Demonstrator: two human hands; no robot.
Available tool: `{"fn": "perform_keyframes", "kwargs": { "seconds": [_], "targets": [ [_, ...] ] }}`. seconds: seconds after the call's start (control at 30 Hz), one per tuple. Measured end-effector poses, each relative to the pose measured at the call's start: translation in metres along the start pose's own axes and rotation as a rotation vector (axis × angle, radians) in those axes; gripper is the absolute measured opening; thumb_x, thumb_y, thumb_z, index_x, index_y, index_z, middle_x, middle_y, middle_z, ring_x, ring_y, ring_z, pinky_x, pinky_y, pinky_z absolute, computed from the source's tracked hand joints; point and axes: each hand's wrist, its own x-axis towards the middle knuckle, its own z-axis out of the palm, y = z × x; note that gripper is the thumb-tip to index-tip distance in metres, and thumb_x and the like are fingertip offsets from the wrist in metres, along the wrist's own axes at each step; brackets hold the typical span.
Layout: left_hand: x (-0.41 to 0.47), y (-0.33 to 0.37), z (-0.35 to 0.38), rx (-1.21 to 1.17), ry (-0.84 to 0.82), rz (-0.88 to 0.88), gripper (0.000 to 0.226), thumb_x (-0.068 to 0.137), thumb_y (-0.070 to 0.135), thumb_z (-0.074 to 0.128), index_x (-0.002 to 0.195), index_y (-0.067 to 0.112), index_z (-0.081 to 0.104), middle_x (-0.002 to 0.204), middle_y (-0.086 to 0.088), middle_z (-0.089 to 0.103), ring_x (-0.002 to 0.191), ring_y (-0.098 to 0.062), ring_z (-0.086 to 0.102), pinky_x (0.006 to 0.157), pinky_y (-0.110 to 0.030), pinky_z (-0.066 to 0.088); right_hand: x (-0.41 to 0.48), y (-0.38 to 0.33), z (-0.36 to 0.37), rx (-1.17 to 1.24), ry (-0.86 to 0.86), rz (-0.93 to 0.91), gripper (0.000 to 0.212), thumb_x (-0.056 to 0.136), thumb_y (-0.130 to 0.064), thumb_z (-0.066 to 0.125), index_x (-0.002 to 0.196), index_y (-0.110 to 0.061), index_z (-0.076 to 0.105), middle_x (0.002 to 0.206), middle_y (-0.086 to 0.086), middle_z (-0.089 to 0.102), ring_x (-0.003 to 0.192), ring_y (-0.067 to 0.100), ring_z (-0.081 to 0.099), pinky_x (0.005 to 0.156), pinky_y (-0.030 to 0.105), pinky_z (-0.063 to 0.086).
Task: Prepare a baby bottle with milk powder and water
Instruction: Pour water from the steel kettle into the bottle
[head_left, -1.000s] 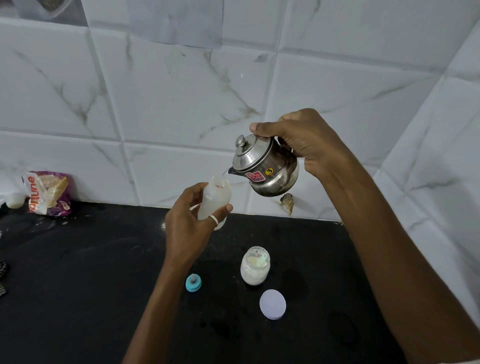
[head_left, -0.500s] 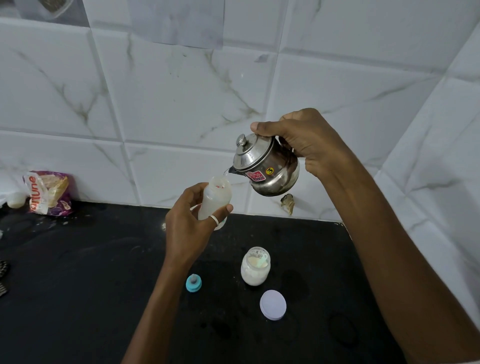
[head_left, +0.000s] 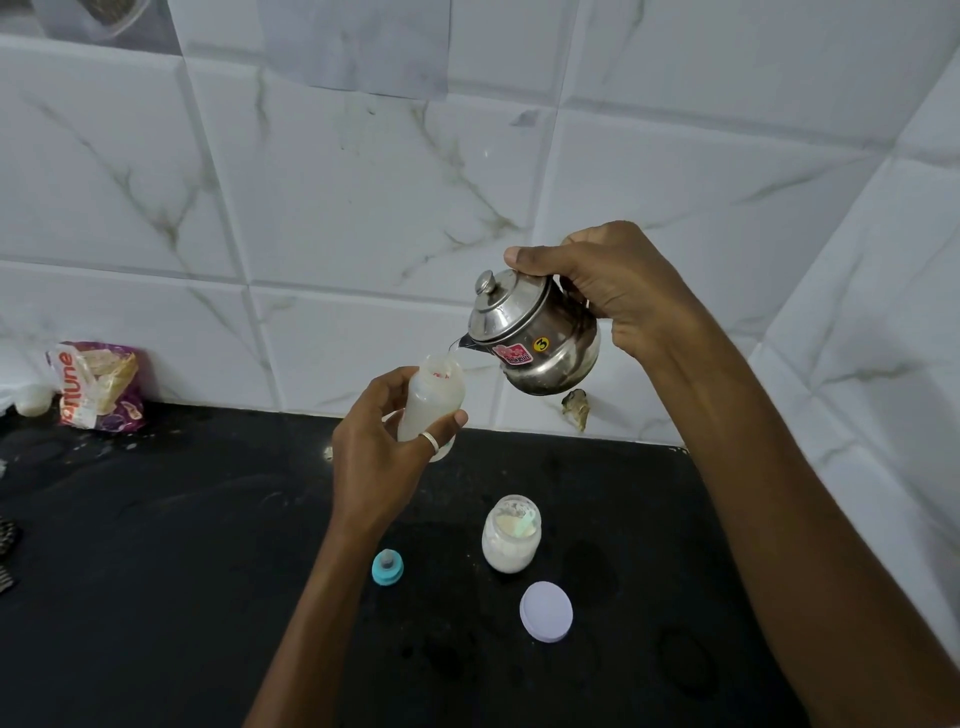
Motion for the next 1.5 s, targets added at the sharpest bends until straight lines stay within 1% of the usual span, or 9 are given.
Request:
{"fn": "perform_keyframes", "kwargs": {
  "seconds": [0.2, 0.4, 0.53, 0.6, 0.77, 0.9, 1.03, 1.23, 1.5],
  "targets": [
    [0.000, 0.000, 0.000, -0.035, 0.002, -0.013, 0.061, 0.075, 0.038, 0.084, 0.129, 0.027, 0.058, 0.123, 0.012, 0.063, 0.113, -0.013, 0.062, 0.076, 0.002, 0.047, 0.001, 0.015, 0.002, 0.030, 0.032, 0.041, 0.051, 0.073, -0.034, 0.090, 0.040, -0.021, 0.053, 0.051, -0.008, 0.040, 0.045, 0.007, 0.041, 0.056, 0.022, 0.038],
    [0.001, 0.001, 0.003, -0.029, -0.009, -0.020, 0.060, 0.073, 0.042, 0.083, 0.125, 0.035, 0.055, 0.121, 0.016, 0.062, 0.113, -0.010, 0.061, 0.077, -0.003, 0.047, -0.003, 0.031, 0.003, 0.112, 0.057, 0.107, 0.041, 0.073, -0.037, 0.089, 0.072, -0.011, 0.057, 0.066, 0.004, 0.038, 0.055, 0.015, 0.037, 0.061, 0.029, 0.037],
    [0.001, 0.001, 0.007, -0.036, -0.012, -0.018, 0.059, 0.076, 0.034, 0.086, 0.127, 0.030, 0.057, 0.125, 0.011, 0.064, 0.116, -0.013, 0.062, 0.088, -0.014, 0.051, -0.002, 0.050, 0.003, 0.230, 0.088, 0.168, 0.042, 0.073, -0.037, 0.089, 0.062, -0.015, 0.055, 0.057, -0.001, 0.040, 0.056, 0.016, 0.038, 0.061, 0.030, 0.036],
    [0.001, 0.001, 0.009, -0.036, -0.014, -0.018, 0.061, 0.075, 0.034, 0.086, 0.129, 0.027, 0.059, 0.126, 0.010, 0.064, 0.116, -0.013, 0.062, 0.094, -0.022, 0.054, -0.002, 0.059, 0.004, 0.315, 0.098, 0.210, 0.033, 0.072, -0.037, 0.090, 0.069, -0.015, 0.064, 0.058, -0.002, 0.044, 0.058, 0.015, 0.040, 0.061, 0.029, 0.037],
    [0.003, 0.003, 0.019, -0.051, -0.044, -0.017, 0.059, 0.075, 0.034, 0.086, 0.126, 0.033, 0.057, 0.122, 0.014, 0.064, 0.112, -0.008, 0.063, 0.090, -0.015, 0.051, -0.002, 0.070, -0.001, 0.548, 0.119, 0.268, 0.022, 0.084, -0.026, 0.082, 0.073, -0.013, 0.069, 0.052, -0.009, 0.059, 0.040, 0.001, 0.051, 0.037, 0.014, 0.037],
    [0.003, 0.003, 0.028, -0.071, -0.084, -0.034, 0.059, 0.073, 0.040, 0.084, 0.124, 0.039, 0.055, 0.114, 0.030, 0.061, 0.106, 0.006, 0.062, 0.080, -0.004, 0.050, 0.001, 0.078, -0.009, 0.624, 0.179, 0.278, 0.023, 0.087, -0.026, 0.079, 0.073, -0.013, 0.066, 0.050, -0.008, 0.060, 0.037, 0.002, 0.053, 0.034, 0.015, 0.037],
    [0.000, -0.003, 0.041, -0.097, -0.114, -0.064, 0.056, 0.077, 0.029, 0.088, 0.123, 0.036, 0.058, 0.114, 0.026, 0.065, 0.104, 0.016, 0.062, 0.083, -0.004, 0.050, 0.001, 0.094, -0.022, 0.717, 0.251, 0.282, 0.023, 0.090, -0.020, 0.075, 0.075, -0.011, 0.062, 0.048, -0.006, 0.060, 0.035, 0.003, 0.054, 0.032, 0.013, 0.036],
    [-0.022, -0.027, 0.062, -0.124, -0.156, -0.175, 0.056, 0.075, 0.024, 0.089, 0.116, 0.045, 0.057, 0.115, 0.023, 0.070, 0.106, 0.011, 0.067, 0.087, -0.013, 0.055, 0.005, 0.165, -0.038, 0.702, 0.324, 0.372, 0.019, 0.081, -0.026, 0.084, 0.088, -0.010, 0.076, 0.085, 0.004, 0.078, 0.081, 0.020, 0.074, 0.069, 0.030, 0.056],
    [-0.062, -0.066, 0.078, -0.113, -0.155, -0.299, 0.056, 0.075, 0.016, 0.089, 0.120, 0.032, 0.060, 0.116, 0.026, 0.072, 0.110, -0.001, 0.070, 0.092, -0.020, 0.057, -0.003, 0.291, -0.041, 0.691, 0.475, 0.556, 0.010, 0.085, -0.019, 0.080, 0.085, -0.010, 0.078, 0.084, 0.006, 0.078, 0.087, 0.026, 0.073, 0.078, 0.036, 0.057]
  ]
}}
